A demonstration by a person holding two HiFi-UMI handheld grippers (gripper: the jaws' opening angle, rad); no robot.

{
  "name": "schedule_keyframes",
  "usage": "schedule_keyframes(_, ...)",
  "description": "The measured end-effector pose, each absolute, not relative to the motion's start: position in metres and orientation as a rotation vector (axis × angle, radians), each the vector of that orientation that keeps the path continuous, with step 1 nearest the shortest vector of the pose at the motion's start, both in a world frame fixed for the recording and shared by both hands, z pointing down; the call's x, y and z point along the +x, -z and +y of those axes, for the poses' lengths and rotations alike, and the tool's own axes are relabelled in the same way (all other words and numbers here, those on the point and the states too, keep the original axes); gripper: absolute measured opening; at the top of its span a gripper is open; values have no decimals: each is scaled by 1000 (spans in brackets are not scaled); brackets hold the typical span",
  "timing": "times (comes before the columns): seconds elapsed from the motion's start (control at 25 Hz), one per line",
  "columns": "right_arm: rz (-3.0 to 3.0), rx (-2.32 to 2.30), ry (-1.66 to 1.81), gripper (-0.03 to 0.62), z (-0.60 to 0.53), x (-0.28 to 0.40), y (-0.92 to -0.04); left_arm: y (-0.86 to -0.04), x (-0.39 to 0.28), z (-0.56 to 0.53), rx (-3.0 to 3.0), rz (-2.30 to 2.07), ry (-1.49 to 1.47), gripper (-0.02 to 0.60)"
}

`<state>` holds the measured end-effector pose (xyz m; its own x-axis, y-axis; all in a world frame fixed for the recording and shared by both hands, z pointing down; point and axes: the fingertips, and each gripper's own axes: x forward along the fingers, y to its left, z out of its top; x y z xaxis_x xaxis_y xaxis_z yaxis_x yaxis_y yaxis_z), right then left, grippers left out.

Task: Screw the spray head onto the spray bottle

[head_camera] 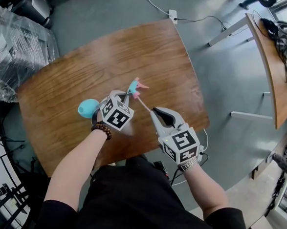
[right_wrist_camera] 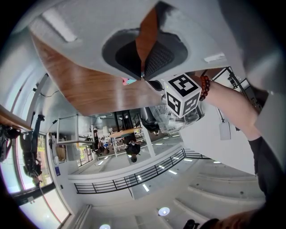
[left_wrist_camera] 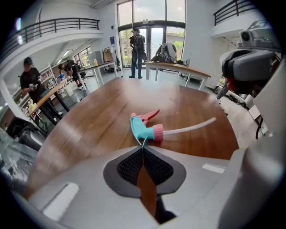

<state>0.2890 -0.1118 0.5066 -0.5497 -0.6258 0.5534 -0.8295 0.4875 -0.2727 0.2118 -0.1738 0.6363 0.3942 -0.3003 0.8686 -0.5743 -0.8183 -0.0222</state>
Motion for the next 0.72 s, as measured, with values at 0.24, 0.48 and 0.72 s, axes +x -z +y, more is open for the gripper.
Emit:
schedule_keyframes(0.24,-2361,1215,-713,14,-111,287,-501,-625,218,-171,2437,-766,-1382,18)
schedule_keyframes(0.48,-2357,1226,-668,14,-107,288,-491,-606,226,-164,2536,-770,-1373,18)
schedule_keyframes(0.72,-2346,1221,-584,14,-99,286,-476,-580,230,-148,2674,-740,-1394,18)
